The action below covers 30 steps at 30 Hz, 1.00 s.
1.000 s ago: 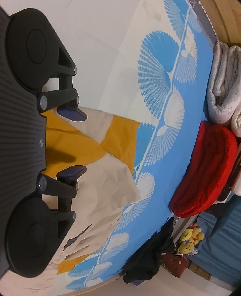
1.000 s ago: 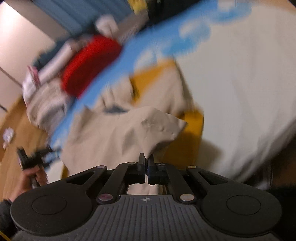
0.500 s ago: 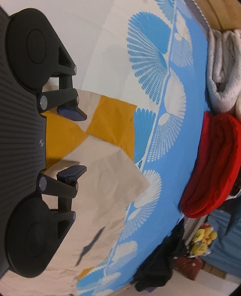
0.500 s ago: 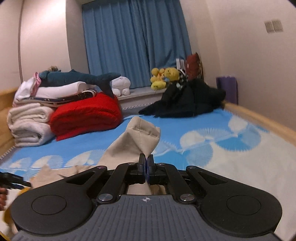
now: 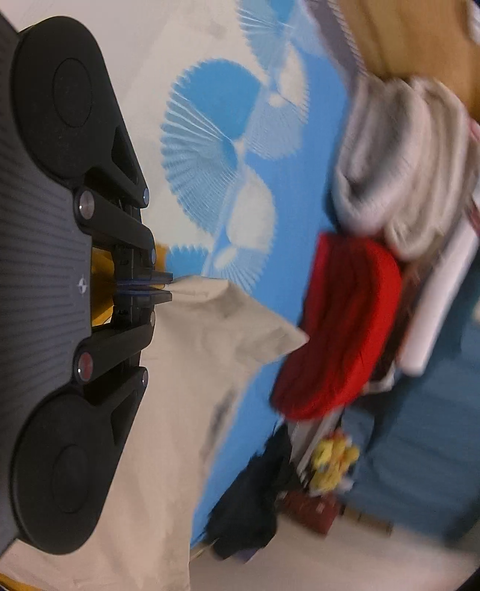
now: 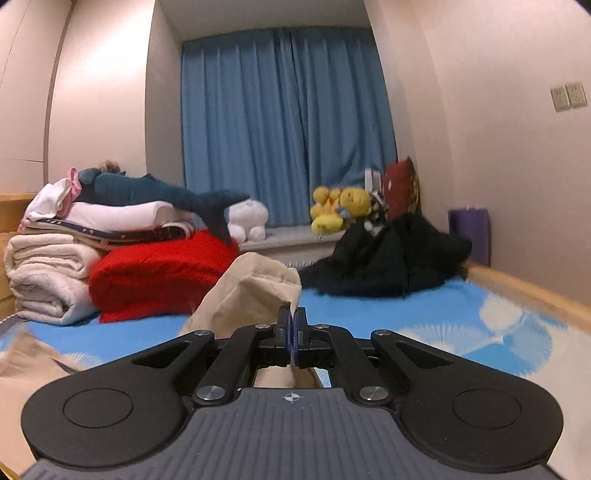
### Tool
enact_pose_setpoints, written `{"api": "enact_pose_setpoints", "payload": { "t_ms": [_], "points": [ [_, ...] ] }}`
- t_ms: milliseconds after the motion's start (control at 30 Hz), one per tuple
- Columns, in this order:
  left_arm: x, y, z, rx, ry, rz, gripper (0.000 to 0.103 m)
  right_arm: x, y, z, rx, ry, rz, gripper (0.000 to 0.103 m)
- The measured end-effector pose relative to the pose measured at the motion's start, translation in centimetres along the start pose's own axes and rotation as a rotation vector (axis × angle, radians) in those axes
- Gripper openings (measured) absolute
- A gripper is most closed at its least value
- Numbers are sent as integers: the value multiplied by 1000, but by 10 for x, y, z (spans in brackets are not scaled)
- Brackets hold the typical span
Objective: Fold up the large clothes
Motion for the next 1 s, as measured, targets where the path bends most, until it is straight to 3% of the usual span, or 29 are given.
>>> {"api": "enact_pose_setpoints", "payload": {
  "t_ms": [100,133,167,233,267,333,400,533,567,600,633,667,700,833,900,933,967,1000],
  "points": [
    [30,11,-5,-39,99,63,6,39,1,-3,16,42,-29,0],
    [37,13,-9,-43,131,91,10,54,2,-7,21,71,-27,1],
    [44,16,-11,-52,159,117,22,72,4,-14,24,119,-17,3],
    [48,23,-15,-69,202,118,40,102,9,-33,3,233,-56,18],
    [50,27,-16,-71,217,107,46,114,10,-42,7,291,-82,30],
    [51,30,-18,-57,241,103,50,130,3,-60,87,411,-46,31],
    [56,31,-20,-48,266,111,52,137,-2,-75,133,534,-1,31],
    [65,38,-28,-84,327,119,50,131,-6,-105,92,716,-7,38],
    [64,35,-32,-78,336,124,42,128,-8,-113,98,742,-2,38],
    [60,31,-34,-68,332,125,30,126,-8,-119,109,759,8,38],
    [57,28,-35,-63,322,124,10,124,-8,-123,122,767,22,36],
    [52,26,-33,-63,300,110,1,121,-8,-124,129,760,32,21],
    [46,23,-30,-63,271,97,1,117,-7,-123,128,740,40,7],
    [26,19,-20,-70,140,29,1,102,-4,-91,84,563,17,2],
    [29,19,-23,-54,164,51,5,99,-7,-83,102,516,-28,2],
    [33,21,-25,-54,192,75,13,100,-9,-86,110,525,-45,2],
    [39,26,-28,-64,240,109,34,103,-9,-92,115,563,-52,3],
    [43,31,-30,-72,286,132,45,106,-10,-100,124,608,-60,6]
  ]
}}
Point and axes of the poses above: each gripper's, at about its wrist camera, not at the fingertips, and x roughly the way its jaws point, y to its left, z to its top, the point moved 1 cm from there along x, roughly the way its jaws point, and after that the axes turned 9 degrees about -x, right-handed, at the moved point
